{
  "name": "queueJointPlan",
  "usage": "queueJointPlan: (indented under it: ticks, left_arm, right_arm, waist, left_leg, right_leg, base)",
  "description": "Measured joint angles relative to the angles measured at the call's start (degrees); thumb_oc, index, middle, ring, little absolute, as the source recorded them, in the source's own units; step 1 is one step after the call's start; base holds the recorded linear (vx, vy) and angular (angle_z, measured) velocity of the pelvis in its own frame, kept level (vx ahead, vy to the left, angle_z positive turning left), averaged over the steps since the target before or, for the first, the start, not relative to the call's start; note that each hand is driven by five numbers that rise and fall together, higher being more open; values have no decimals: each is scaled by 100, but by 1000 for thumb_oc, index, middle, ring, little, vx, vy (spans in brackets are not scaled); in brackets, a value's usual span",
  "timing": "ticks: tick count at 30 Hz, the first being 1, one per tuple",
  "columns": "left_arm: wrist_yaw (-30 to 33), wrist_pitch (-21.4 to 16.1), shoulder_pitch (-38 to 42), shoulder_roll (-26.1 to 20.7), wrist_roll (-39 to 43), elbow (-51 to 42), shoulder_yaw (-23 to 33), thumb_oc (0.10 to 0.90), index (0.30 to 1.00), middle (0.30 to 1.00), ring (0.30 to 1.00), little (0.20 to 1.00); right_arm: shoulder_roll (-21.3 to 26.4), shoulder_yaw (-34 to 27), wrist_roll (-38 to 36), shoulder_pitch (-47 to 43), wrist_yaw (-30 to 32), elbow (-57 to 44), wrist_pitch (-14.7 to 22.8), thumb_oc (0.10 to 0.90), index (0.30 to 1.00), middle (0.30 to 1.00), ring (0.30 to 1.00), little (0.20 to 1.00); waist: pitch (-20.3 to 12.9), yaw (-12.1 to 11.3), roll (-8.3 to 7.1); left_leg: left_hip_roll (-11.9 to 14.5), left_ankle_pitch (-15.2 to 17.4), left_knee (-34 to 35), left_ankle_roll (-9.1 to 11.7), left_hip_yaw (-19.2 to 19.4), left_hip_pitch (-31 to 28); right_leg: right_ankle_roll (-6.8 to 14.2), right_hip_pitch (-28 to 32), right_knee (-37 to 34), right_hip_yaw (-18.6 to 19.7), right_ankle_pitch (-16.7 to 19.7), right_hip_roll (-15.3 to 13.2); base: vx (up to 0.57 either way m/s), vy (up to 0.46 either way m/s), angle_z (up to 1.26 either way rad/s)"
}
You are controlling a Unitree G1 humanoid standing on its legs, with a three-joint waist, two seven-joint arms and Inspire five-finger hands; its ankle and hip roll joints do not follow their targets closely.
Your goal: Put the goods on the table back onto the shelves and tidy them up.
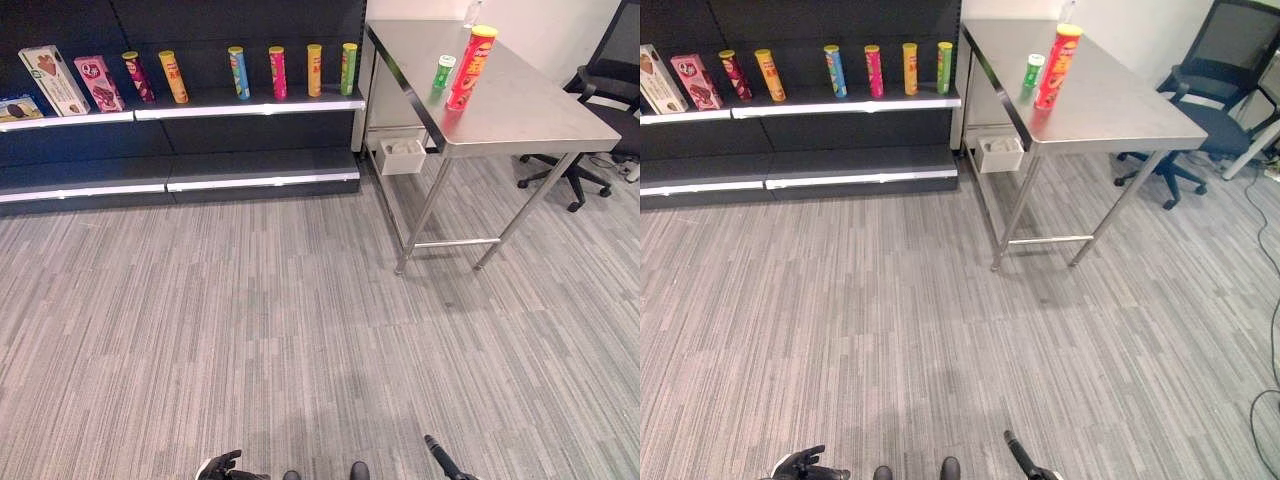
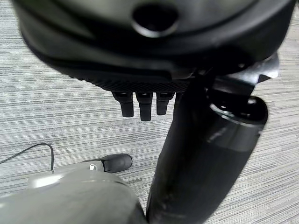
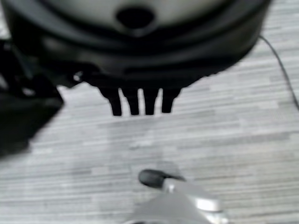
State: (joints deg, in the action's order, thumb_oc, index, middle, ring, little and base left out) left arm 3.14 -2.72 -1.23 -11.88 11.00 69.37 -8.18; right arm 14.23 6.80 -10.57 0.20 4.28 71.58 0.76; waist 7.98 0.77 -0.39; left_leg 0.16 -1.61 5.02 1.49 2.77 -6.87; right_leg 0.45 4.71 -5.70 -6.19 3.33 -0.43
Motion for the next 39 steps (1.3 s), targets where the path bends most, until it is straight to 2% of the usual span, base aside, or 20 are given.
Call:
queueJointPlan:
  ticks: [9, 16, 39]
  left_arm:
    - [-1, 0, -49, 24, 2, -30, -6, 800, 900, 900, 900, 900]
    - [-2, 0, -80, 24, 0, -23, -10, 800, 900, 900, 900, 900]
    - [-5, 2, -79, 26, -37, 33, -56, 800, 900, 900, 900, 900]
  right_arm:
    - [7, -57, -1, 27, 3, -2, 20, 800, 900, 900, 900, 900]
    - [7, -56, -5, 183, 3, -3, 20, 800, 900, 900, 900, 900]
    - [16, -58, -153, 183, -5, 1, 19, 800, 900, 900, 900, 900]
  waist:
    - [-91, -2, 74]
    - [-265, 2, 21]
    - [-300, 7, 88]
  left_leg:
    - [54, 10, 4, 2, -5, 4]
    - [56, 5, 2, -10, 12, 8]
    - [123, -4, 1, 6, 8, 83]
  right_leg:
    - [20, -34, 1, 9, -15, 50]
    - [12, -29, 1, 23, -8, 56]
    - [0, -127, 1, 64, -13, 137]
  base:
    - [2, 0, 0]
    - [3, -1, 0]
    - [0, -29, 0]
